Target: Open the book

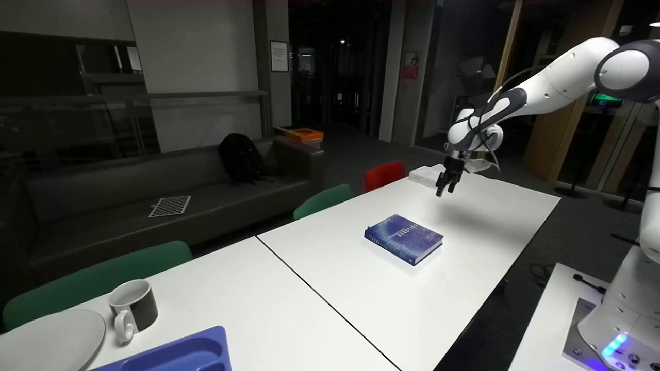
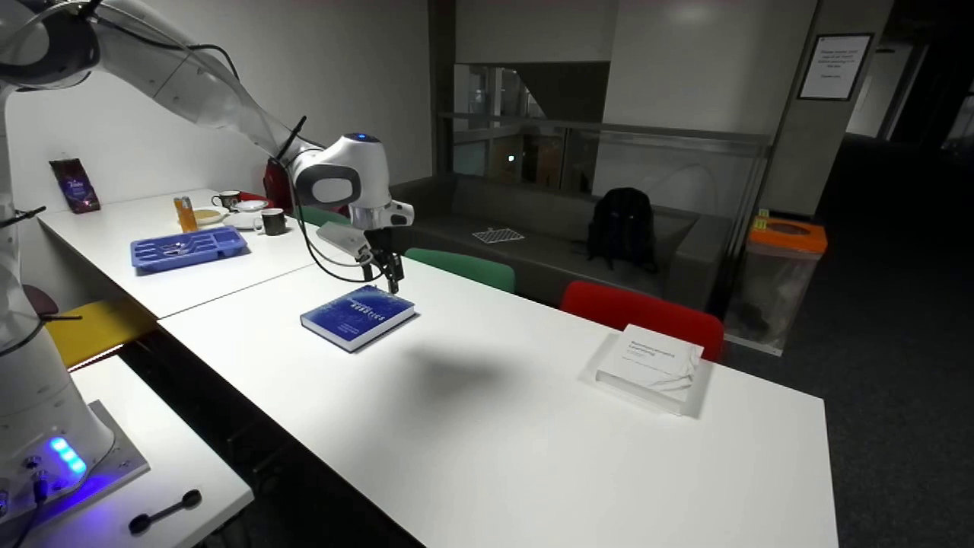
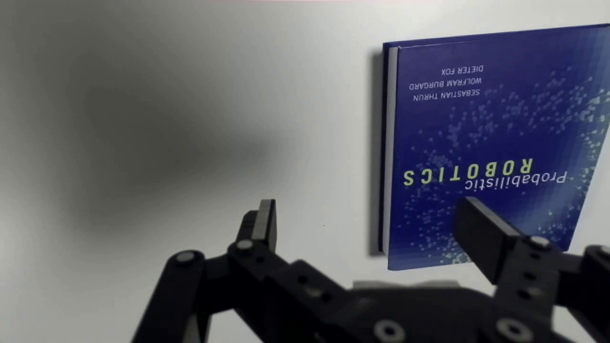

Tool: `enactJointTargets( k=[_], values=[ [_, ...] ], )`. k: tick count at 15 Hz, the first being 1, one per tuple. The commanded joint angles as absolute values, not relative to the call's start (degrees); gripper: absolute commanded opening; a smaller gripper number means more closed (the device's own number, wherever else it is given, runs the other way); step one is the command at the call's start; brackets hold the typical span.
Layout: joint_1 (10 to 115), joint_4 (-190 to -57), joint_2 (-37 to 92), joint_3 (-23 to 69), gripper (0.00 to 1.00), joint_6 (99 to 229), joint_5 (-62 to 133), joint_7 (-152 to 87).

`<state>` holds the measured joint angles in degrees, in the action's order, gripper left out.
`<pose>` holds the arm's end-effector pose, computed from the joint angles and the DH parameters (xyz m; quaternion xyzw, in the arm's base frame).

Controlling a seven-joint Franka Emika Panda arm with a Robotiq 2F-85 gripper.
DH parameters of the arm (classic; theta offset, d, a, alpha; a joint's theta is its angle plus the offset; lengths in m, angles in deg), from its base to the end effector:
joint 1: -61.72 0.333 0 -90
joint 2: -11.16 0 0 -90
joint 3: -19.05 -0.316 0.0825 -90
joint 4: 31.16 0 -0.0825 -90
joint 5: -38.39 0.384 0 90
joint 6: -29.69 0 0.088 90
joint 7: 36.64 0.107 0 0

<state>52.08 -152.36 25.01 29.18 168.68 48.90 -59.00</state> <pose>0.5473 -0.1940 0.3080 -0.9976 0.0411 -0.0498 0.0255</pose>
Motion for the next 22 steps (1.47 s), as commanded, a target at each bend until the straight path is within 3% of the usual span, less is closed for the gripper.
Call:
enactJointTargets(
  k=[1, 9, 22],
  values=[
    [47.69, -148.1, 29.47, 27.03, 1.0, 165.57, 51.78, -62.63],
    [41.18, -140.83, 36.73, 23.93, 1.0, 161.31, 56.99, -67.2],
    [42.15, -129.82, 47.43, 20.78, 1.0, 154.52, 53.43, -64.17]
  ],
)
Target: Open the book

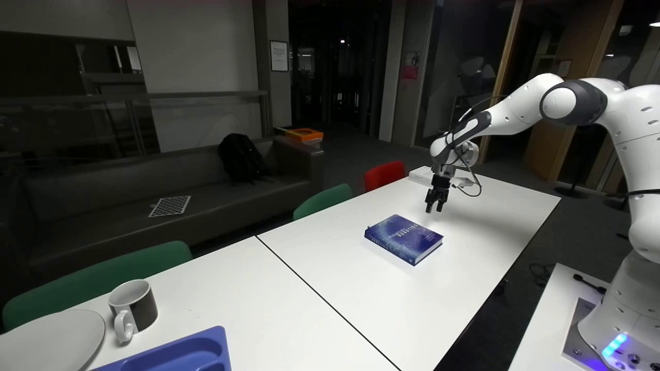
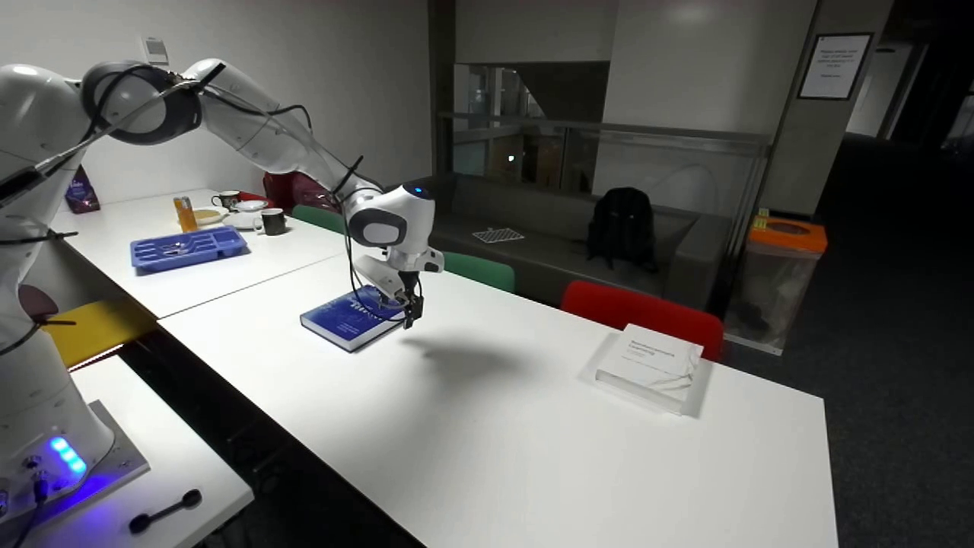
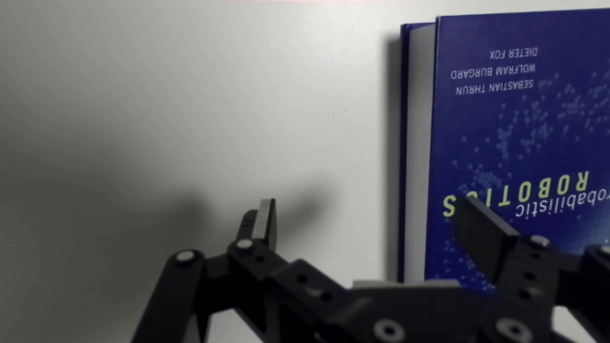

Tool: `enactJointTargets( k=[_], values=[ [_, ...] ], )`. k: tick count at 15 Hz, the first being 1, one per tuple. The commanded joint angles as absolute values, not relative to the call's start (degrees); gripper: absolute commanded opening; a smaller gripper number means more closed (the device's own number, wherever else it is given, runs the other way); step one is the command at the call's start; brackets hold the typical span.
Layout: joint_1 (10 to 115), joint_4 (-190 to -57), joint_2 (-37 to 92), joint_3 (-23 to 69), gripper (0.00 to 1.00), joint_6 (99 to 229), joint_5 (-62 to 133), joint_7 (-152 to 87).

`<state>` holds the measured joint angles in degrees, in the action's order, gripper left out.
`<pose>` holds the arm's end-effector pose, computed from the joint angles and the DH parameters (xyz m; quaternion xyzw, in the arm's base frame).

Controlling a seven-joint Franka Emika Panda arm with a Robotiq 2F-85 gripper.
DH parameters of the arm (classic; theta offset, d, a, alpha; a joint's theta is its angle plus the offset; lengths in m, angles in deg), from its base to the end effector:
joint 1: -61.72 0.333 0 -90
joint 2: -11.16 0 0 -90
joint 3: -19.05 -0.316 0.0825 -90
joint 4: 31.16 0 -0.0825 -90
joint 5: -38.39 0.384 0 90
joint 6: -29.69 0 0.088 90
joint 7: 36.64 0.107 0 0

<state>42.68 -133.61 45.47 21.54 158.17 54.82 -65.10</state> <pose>0.6008 -0.2263 0.2067 -0.9926 0.0339 0.0246 0.1139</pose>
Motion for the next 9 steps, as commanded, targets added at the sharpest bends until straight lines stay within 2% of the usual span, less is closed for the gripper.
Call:
enactJointTargets(
  k=[1, 2, 9],
  values=[
    [42.09, -129.26, 47.76, 20.72, 1.0, 153.61, 53.29, -64.32],
    [42.02, -132.03, 46.7, 20.6, 1.0, 156.8, 54.08, -64.75],
    [42.34, -132.76, 46.3, 20.9, 1.0, 157.91, 53.76, -64.08]
  ],
)
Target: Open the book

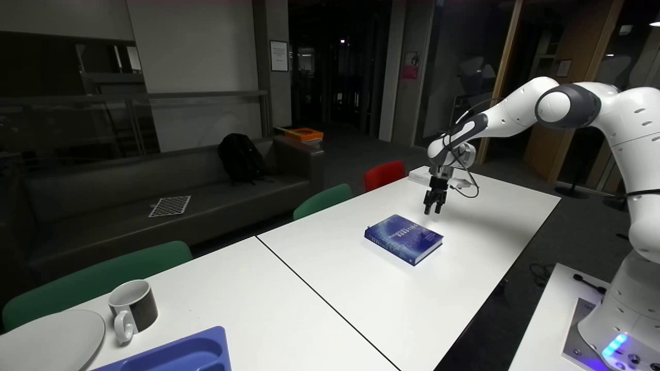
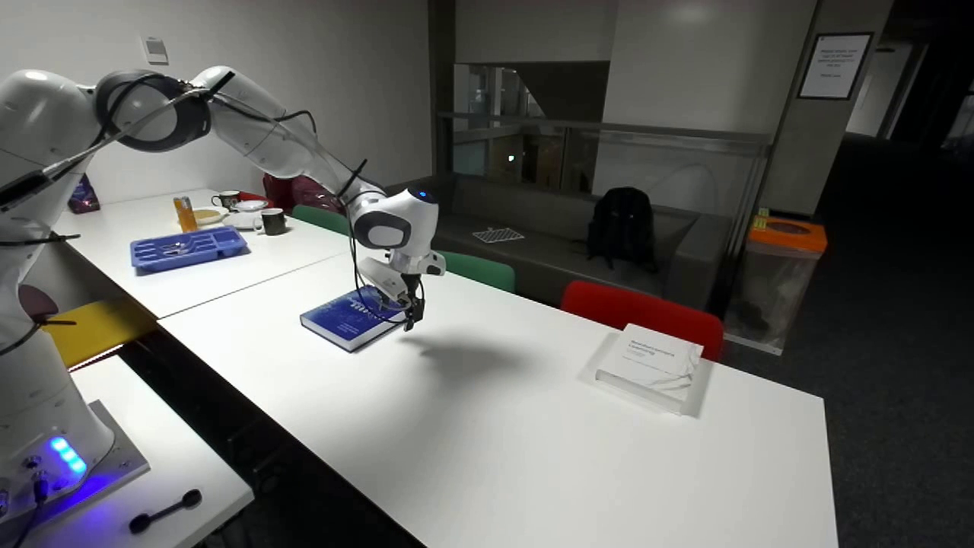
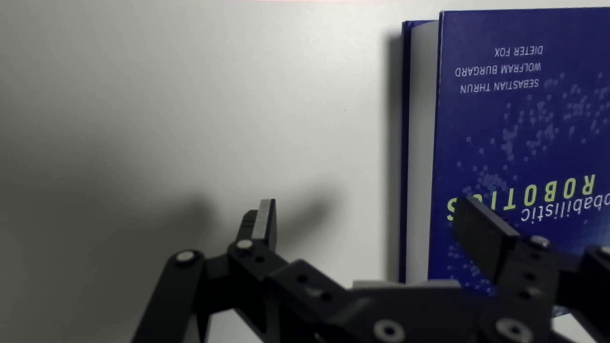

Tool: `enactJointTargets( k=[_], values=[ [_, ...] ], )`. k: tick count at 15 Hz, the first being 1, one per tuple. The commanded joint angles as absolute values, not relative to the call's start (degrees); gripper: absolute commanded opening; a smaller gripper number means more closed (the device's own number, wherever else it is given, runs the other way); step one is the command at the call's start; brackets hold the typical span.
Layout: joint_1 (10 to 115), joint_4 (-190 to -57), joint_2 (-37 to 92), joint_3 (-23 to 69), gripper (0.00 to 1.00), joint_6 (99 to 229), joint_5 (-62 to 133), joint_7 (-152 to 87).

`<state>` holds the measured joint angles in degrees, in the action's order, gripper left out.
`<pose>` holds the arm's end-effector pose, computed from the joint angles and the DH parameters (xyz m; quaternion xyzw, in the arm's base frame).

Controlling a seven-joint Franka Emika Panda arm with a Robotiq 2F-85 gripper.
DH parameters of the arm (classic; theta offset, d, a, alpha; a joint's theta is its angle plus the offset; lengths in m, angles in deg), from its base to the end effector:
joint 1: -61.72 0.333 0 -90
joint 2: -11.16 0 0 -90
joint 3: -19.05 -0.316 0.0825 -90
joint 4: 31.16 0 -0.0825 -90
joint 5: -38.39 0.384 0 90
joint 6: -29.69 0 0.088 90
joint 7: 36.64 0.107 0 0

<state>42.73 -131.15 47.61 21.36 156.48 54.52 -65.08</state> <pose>0.6080 -0.2252 0.1975 -0.9919 0.0285 0.0357 0.1188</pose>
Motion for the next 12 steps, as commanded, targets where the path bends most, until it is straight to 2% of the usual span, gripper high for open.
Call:
enactJointTargets(
  k=[1, 12],
  values=[
    [42.34, -132.54, 46.49, 20.83, 1.0, 157.71, 53.75, -64.1],
    [42.89, -130.41, 49.15, 20.53, 1.0, 156.37, 53.31, -63.4]
  ],
)
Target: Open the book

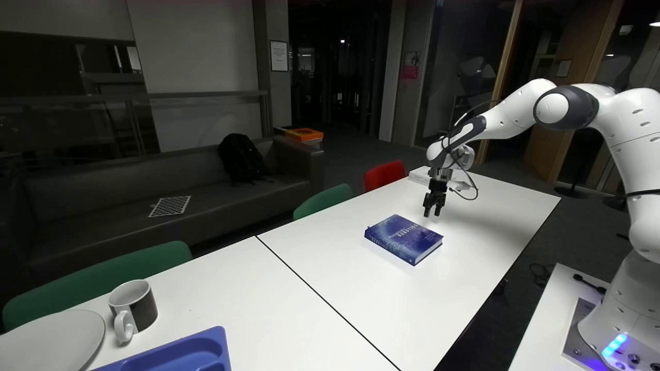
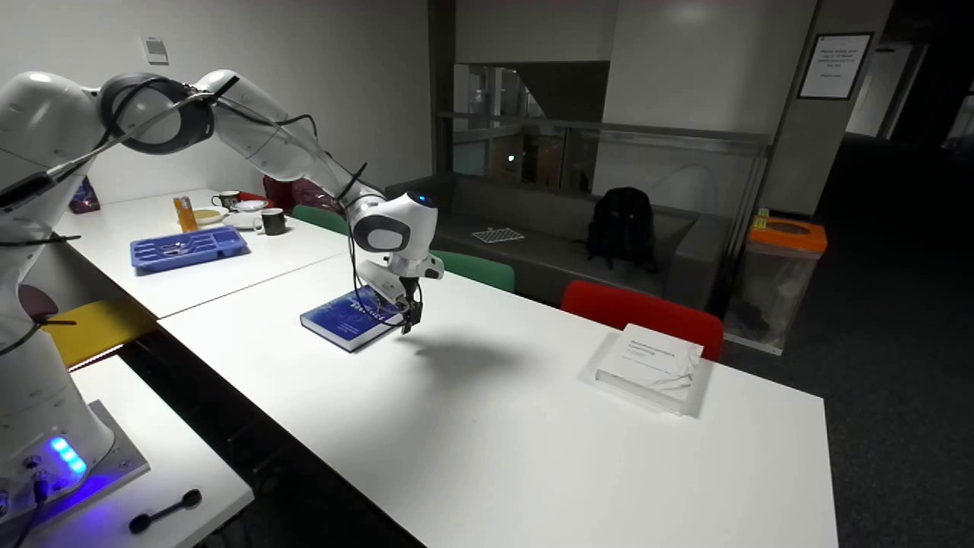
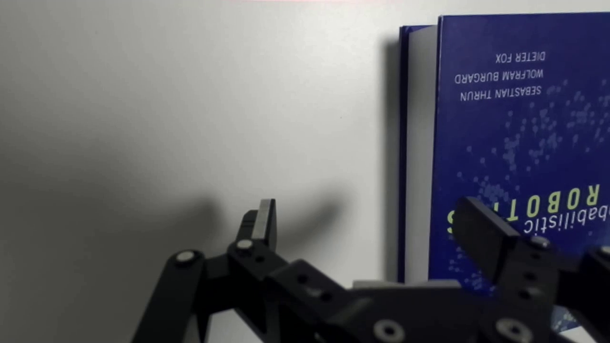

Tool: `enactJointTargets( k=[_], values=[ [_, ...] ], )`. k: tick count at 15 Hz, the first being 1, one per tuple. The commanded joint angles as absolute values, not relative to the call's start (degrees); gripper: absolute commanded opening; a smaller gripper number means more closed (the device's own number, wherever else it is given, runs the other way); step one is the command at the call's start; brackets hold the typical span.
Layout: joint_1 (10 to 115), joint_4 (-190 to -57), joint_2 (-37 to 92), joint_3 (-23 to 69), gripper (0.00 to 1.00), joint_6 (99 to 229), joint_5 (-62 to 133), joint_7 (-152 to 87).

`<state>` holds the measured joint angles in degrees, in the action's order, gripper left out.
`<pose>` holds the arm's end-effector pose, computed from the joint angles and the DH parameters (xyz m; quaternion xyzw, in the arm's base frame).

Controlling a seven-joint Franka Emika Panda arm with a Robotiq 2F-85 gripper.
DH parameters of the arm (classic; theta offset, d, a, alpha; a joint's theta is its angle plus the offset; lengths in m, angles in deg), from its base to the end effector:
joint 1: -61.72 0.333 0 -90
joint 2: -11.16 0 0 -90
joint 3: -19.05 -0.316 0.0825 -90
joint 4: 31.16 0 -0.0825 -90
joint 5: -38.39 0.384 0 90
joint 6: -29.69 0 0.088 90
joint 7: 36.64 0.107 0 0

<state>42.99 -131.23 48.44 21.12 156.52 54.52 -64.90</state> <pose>0.6075 -0.2193 0.1876 -0.9912 0.0269 0.0432 0.1219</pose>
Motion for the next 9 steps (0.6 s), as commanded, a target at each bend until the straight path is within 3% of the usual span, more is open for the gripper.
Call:
enactJointTargets(
  k=[1, 9],
  values=[
    [42.9, -130.32, 49.39, 20.45, 1.0, 156.35, 53.34, -63.45],
    [44.76, -131.33, 50.82, 21.42, 1.0, 160.96, 50.22, -59.29]
  ],
)
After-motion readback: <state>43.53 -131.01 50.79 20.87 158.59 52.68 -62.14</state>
